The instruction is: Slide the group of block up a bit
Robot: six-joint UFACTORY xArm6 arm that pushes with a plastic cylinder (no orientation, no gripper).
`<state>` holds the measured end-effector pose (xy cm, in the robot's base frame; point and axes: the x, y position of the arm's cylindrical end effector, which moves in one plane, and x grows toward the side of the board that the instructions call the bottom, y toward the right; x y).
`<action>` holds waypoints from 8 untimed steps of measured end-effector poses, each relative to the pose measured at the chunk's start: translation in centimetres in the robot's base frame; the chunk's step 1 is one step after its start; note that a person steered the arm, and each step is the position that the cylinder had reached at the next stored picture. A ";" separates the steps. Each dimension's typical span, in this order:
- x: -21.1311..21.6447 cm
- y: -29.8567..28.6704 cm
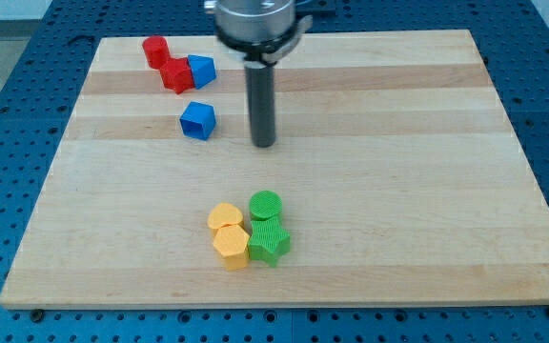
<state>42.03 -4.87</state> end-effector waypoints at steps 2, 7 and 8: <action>-1.6 -8.9; -12.8 -9.5; -12.8 -9.5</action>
